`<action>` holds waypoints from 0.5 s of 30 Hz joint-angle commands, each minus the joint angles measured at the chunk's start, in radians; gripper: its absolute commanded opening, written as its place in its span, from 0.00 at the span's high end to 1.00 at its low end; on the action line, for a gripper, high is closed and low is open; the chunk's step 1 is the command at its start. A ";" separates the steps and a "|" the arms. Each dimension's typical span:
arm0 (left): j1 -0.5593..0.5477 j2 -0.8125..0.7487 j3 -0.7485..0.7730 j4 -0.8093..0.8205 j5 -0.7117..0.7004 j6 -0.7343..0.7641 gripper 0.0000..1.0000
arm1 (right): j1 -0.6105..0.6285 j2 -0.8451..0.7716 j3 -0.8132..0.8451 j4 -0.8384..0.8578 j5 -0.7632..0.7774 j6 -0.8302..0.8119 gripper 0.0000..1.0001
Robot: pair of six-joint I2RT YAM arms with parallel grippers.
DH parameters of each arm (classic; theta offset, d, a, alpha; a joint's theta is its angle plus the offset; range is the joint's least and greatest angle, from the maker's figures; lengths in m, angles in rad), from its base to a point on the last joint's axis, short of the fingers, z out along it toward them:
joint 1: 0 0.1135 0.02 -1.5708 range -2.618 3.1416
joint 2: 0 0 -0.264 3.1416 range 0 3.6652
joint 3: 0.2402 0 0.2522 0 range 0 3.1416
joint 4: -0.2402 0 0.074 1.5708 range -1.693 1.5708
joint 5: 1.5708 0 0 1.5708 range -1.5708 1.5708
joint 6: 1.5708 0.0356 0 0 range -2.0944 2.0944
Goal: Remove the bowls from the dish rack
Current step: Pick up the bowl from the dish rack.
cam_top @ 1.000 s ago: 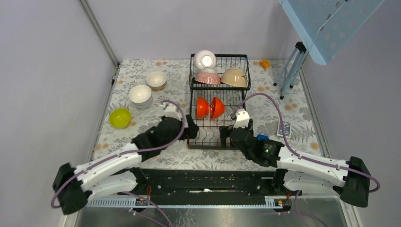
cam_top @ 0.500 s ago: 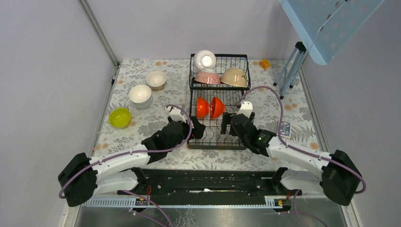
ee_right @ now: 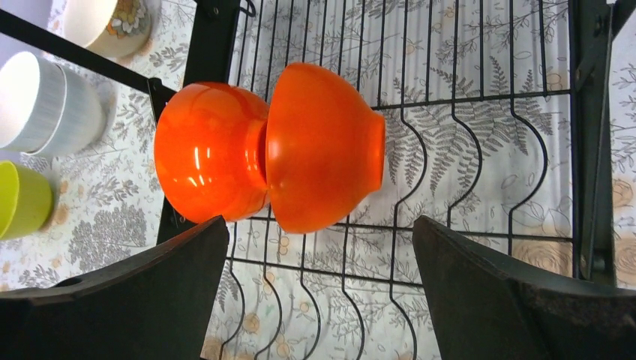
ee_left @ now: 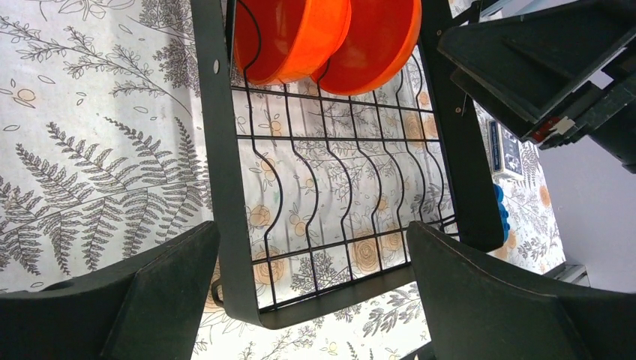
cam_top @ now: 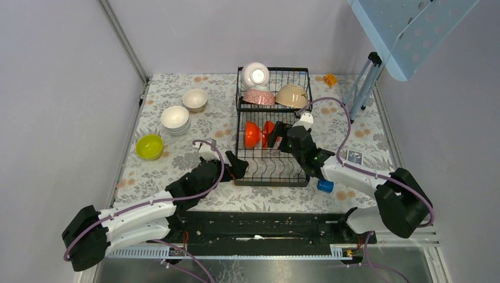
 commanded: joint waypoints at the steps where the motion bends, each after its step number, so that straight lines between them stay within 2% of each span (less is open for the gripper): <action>1: -0.001 -0.015 -0.019 0.016 0.010 -0.028 0.01 | -0.028 0.030 -0.041 0.187 -0.056 0.018 0.00; 15: -0.001 0.008 -0.047 0.036 0.033 -0.033 0.01 | -0.062 0.191 -0.022 0.330 -0.057 -0.030 0.01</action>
